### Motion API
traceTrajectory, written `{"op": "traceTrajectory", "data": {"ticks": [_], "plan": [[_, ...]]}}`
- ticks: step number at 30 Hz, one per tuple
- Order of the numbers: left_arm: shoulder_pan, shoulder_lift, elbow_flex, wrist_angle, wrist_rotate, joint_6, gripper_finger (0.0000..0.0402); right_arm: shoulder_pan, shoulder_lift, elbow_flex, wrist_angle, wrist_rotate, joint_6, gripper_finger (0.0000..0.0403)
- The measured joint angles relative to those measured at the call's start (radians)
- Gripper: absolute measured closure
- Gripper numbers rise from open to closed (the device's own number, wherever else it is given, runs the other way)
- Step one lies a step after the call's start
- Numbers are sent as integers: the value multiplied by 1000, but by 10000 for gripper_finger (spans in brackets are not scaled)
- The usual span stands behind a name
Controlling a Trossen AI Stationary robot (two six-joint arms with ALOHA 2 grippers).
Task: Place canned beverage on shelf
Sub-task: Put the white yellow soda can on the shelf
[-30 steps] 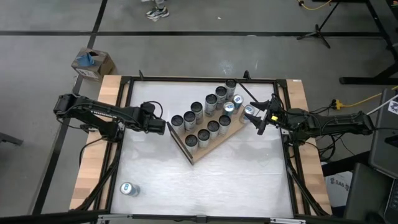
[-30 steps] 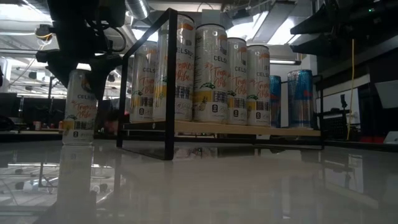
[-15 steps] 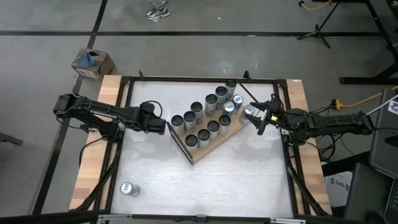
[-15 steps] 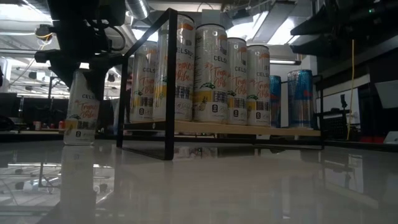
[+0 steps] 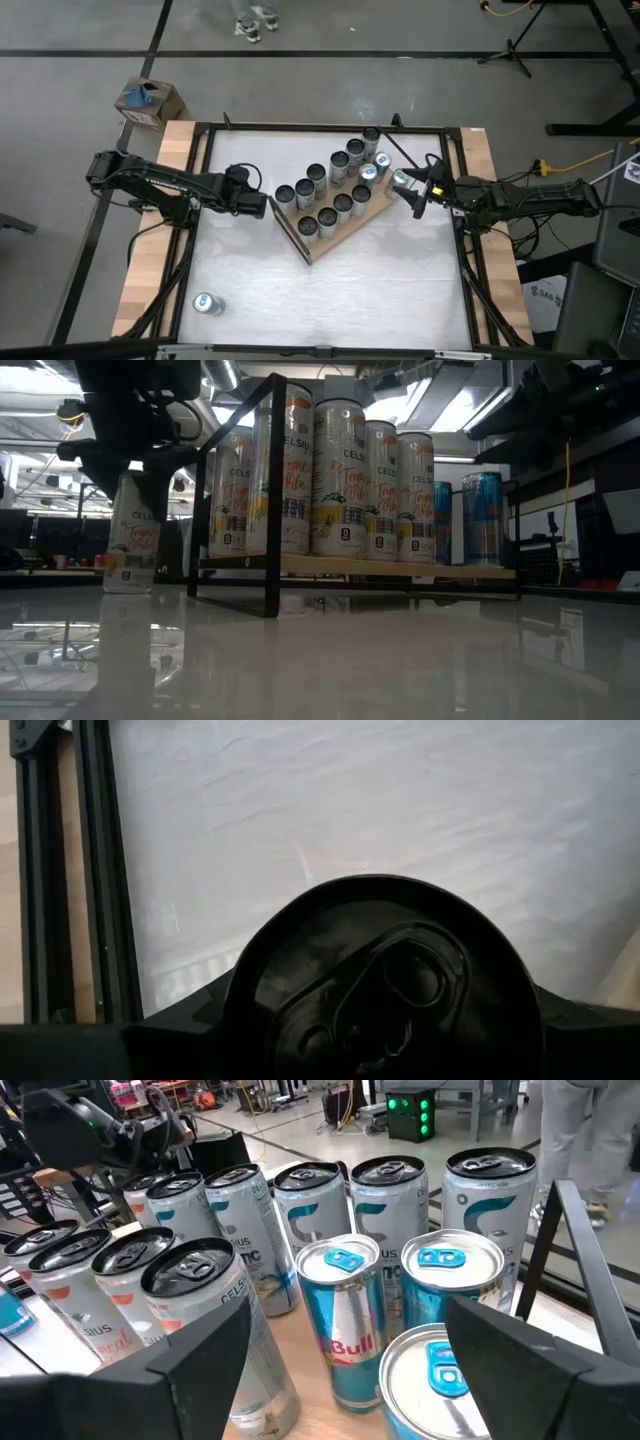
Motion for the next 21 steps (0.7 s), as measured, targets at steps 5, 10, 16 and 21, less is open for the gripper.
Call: {"op": "traceTrajectory", "data": {"ticks": [5,10,16,21], "plan": [[-39,0,0,-4,-1,3,159,0,0,0,1,-11,0,79],[-79,1,17,-18,26,-42,159,0,2,0,7,-46,5,79],[-162,1,63,-17,31,-102,159,0,58,0,47,-51,5,79],[-263,1,106,-19,65,-182,159,0,107,0,105,-51,5,79]]}}
